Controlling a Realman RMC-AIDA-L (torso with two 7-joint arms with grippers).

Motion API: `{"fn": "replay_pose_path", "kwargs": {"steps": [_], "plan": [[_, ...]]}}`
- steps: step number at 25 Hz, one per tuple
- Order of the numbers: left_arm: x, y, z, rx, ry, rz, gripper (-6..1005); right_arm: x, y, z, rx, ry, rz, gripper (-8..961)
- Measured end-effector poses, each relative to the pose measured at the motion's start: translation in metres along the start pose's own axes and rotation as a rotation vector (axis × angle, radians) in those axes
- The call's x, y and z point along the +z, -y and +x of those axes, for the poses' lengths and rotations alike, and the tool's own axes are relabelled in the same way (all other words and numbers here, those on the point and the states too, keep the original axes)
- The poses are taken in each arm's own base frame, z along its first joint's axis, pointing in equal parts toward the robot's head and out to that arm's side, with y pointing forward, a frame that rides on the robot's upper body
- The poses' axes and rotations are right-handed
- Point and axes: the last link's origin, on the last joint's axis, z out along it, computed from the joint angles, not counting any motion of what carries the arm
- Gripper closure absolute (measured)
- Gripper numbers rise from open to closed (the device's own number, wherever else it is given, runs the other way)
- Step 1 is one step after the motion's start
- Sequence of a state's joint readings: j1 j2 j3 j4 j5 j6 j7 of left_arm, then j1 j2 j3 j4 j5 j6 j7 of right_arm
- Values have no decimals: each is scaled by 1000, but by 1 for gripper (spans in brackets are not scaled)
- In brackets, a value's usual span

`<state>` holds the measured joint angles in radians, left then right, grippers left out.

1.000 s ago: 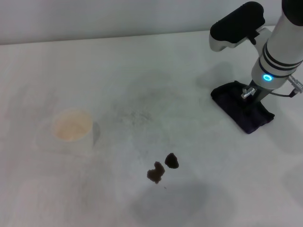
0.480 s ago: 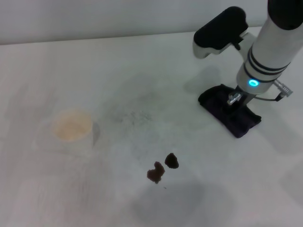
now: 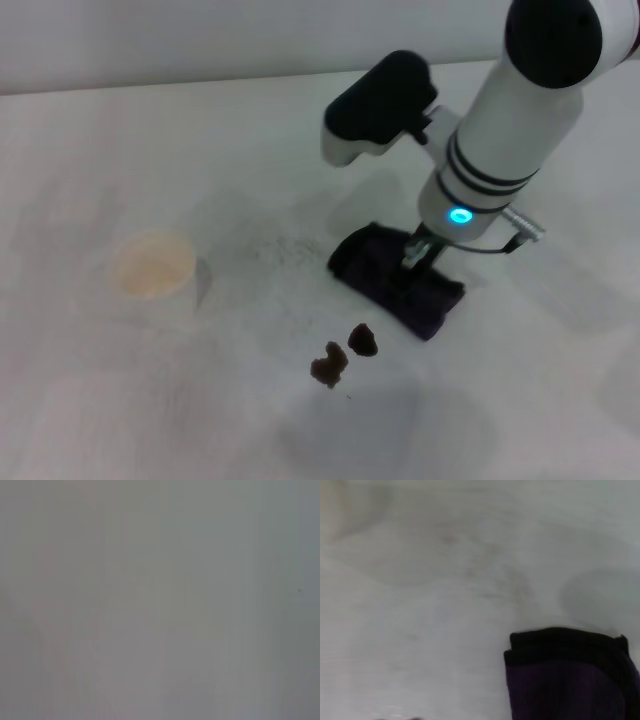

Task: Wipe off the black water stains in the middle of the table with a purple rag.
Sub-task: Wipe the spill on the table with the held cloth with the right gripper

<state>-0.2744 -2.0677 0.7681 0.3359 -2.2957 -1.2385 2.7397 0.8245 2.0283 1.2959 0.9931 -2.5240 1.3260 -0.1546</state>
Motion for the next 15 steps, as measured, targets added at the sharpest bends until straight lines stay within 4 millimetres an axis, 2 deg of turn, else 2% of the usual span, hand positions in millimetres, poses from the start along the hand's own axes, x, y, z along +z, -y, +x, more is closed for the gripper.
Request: {"fn": "replay_pose_path", "kwargs": {"steps": [15], "plan": [[3,-2,2,1,-8,-10,122,-8,-98,-12,-165,29,-189,879]]}}
